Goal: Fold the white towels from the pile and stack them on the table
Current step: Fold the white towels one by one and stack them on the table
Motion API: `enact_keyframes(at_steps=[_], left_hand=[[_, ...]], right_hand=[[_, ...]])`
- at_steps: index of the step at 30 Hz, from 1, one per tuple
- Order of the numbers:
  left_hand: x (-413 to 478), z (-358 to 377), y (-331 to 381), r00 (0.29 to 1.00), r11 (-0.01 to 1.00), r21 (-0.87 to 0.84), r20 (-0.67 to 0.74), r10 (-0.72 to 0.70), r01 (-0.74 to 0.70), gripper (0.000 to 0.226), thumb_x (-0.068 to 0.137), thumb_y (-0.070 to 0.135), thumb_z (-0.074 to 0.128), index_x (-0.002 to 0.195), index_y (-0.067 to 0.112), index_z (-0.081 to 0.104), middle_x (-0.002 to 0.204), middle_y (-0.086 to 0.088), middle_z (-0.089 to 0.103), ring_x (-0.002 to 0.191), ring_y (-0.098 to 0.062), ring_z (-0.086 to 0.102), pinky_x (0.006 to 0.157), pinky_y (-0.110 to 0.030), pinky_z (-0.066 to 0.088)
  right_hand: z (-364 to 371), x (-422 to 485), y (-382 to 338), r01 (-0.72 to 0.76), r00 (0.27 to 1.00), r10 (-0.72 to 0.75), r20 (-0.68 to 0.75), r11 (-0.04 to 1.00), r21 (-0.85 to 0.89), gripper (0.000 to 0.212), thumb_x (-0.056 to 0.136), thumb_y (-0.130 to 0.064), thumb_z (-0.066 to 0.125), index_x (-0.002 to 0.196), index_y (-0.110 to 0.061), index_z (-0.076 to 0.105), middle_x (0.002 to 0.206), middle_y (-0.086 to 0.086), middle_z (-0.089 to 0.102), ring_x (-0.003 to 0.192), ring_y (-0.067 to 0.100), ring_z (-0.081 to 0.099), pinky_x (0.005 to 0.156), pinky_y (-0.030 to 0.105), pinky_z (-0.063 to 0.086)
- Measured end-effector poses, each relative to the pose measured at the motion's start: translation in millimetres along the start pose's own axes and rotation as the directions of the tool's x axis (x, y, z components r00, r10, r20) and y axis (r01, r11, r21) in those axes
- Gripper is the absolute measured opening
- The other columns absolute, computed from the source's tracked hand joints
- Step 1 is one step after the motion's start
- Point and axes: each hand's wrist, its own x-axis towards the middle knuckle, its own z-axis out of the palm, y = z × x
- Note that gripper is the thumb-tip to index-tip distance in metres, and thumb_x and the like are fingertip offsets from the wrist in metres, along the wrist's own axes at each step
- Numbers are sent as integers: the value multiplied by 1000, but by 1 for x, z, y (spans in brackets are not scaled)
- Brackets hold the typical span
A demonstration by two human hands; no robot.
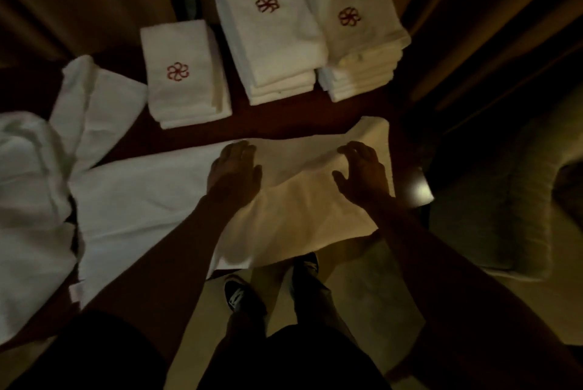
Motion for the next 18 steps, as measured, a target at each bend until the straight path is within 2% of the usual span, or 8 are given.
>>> enact_keyframes(at_steps=[4,8,12,16,18], left_hand=[[25,27,55,998,998,5,32,58,-59,46,96,33,55,137,11,53,142,-12,51,134,-30,44,102,-47,45],[40,53,91,995,998,57,99,16,-22,47,98,37,52,140,15,49,149,-10,44,142,-32,33,104,-48,43],[58,62,99,994,995,95,93,-51,42,49,98,40,49,141,18,45,156,-8,34,147,-36,24,109,-53,38],[80,61,99,990,995,62,109,-89,82,57,96,44,50,146,20,38,160,-7,27,149,-36,17,113,-58,31],[90,59,98,986,995,51,134,-95,89,63,94,48,52,148,22,35,161,-7,23,150,-36,13,114,-59,29]], right_hand=[[-8,14,44,-72,996,71,45,997,12,75,83,-43,77,145,-19,43,155,9,35,141,33,32,103,53,42],[0,30,74,-141,975,143,172,990,-25,91,78,-59,74,150,-26,29,158,5,26,145,34,22,111,59,34],[3,55,92,-129,982,119,146,990,64,86,76,-65,71,144,-26,37,154,1,34,142,34,28,110,59,34],[-4,88,96,-109,986,96,135,989,95,87,73,-68,69,142,-23,42,151,0,38,141,35,31,111,57,32],[-7,104,98,-141,984,118,134,975,171,93,67,-78,58,138,-19,48,144,4,47,135,35,39,108,54,36]])
